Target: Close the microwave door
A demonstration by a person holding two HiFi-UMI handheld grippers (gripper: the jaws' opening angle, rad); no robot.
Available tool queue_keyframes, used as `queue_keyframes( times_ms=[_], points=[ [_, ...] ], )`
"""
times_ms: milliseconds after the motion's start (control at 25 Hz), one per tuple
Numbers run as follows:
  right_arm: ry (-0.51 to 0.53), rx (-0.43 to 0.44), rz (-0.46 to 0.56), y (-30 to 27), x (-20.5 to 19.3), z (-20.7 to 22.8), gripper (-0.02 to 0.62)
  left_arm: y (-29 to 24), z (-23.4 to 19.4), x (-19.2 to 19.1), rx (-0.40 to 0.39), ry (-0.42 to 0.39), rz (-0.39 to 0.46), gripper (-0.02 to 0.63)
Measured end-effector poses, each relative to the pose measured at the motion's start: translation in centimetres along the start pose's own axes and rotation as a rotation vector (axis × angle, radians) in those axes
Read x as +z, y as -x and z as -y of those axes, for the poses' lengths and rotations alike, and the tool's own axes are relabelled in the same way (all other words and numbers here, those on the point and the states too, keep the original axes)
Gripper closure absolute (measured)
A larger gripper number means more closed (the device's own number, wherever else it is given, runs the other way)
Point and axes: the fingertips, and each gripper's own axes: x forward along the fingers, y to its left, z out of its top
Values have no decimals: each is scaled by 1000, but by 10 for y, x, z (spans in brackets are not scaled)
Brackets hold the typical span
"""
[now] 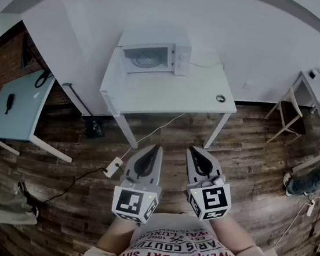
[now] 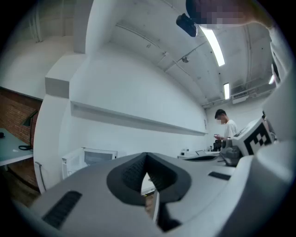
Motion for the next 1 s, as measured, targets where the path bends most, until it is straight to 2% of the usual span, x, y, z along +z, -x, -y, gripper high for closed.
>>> queue_keyframes(
  times_ms=[480, 720, 880, 1000],
  points=[
    [-45, 7, -6, -5, -7, 22, 583, -17, 7, -9, 16, 23, -18, 604],
    [-67, 69, -25, -6, -19, 33, 583, -34, 14, -18, 42, 48, -18, 604],
    [-115, 108, -52, -7, -27, 55, 583, -51, 22, -29, 63, 81, -23, 604],
    [-96, 115, -72, -7, -30, 75, 583, -62, 31, -39, 76, 112, -43, 604]
  ],
)
